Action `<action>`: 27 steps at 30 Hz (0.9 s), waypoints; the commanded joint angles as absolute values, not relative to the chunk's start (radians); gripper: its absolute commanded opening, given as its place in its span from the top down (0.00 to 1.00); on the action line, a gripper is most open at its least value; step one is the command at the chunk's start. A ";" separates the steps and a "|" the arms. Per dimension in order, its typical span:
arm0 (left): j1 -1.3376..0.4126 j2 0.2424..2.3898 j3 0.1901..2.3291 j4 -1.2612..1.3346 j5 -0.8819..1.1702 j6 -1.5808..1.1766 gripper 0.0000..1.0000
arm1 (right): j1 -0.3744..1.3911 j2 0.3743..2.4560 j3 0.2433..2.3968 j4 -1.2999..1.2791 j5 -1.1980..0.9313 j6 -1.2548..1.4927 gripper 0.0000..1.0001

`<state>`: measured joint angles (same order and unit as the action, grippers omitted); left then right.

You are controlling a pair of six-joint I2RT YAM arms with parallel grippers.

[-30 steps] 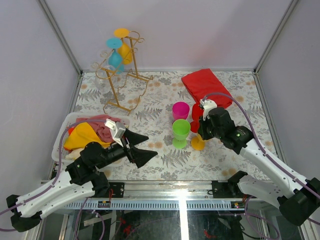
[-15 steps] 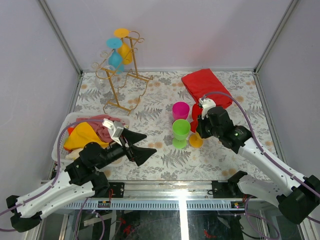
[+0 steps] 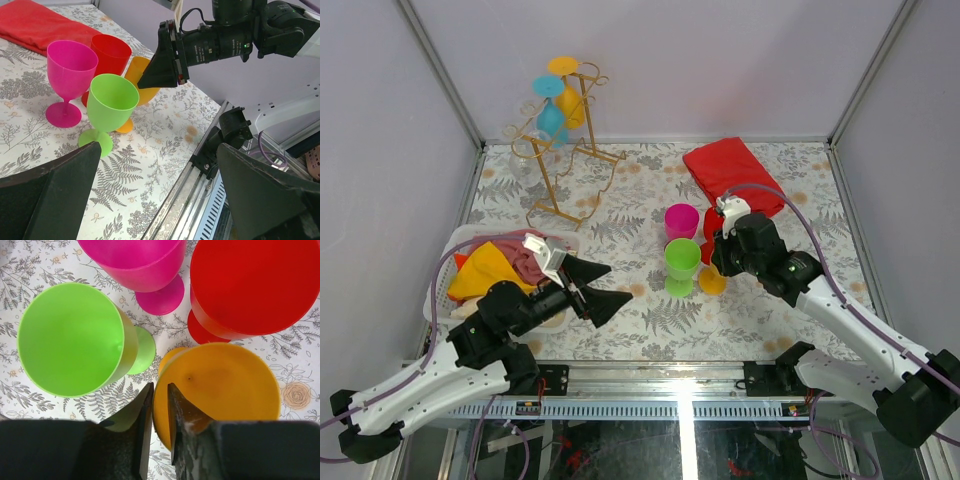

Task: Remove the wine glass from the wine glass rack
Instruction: Place the wine glass at the center of the board.

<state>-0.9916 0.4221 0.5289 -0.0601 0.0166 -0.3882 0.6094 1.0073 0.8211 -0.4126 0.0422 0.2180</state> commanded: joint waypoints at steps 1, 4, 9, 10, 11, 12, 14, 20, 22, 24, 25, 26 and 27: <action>-0.988 0.420 0.561 -0.041 -0.013 -0.377 0.00 | 0.612 1.011 0.846 -0.380 0.063 0.210 0.73; -0.988 0.436 0.588 -0.053 -0.033 -0.370 0.00 | 0.612 1.010 0.858 -0.385 0.065 0.210 0.71; -0.988 0.495 0.660 -0.113 -0.093 -0.367 0.00 | 0.612 1.013 0.884 -0.404 0.067 0.206 0.70; -0.988 0.506 0.674 -0.129 -0.111 -0.366 0.00 | 0.612 1.013 0.887 -0.406 0.073 0.206 0.70; -0.988 0.518 0.690 -0.143 -0.126 -0.365 0.00 | 0.612 1.014 0.889 -0.409 0.079 0.206 0.70; -0.989 0.530 0.701 -0.153 -0.133 -0.363 0.00 | 0.612 1.015 0.893 -0.413 0.081 0.204 0.70; -0.989 0.548 0.725 -0.172 -0.147 -0.359 0.00 | 0.612 1.019 0.902 -0.419 0.085 0.201 0.68; -0.988 0.561 0.765 -0.198 -0.177 -0.346 0.00 | 0.613 1.028 0.901 -0.425 0.028 0.191 0.72; -0.989 0.553 0.765 -0.201 -0.188 -0.347 0.00 | 0.612 1.035 0.896 -0.425 0.008 0.196 0.73; -0.989 0.543 0.763 -0.204 -0.203 -0.352 0.00 | 0.612 1.041 0.886 -0.421 0.025 0.201 0.73; -0.988 0.539 0.761 -0.205 -0.209 -0.355 0.00 | 0.612 1.043 0.884 -0.420 0.041 0.203 0.73; -0.987 0.534 0.761 -0.207 -0.214 -0.358 0.00 | 0.612 1.045 0.882 -0.419 0.059 0.204 0.74; -0.988 0.530 0.762 -0.209 -0.219 -0.361 0.00 | 0.612 1.045 0.881 -0.417 0.072 0.204 0.74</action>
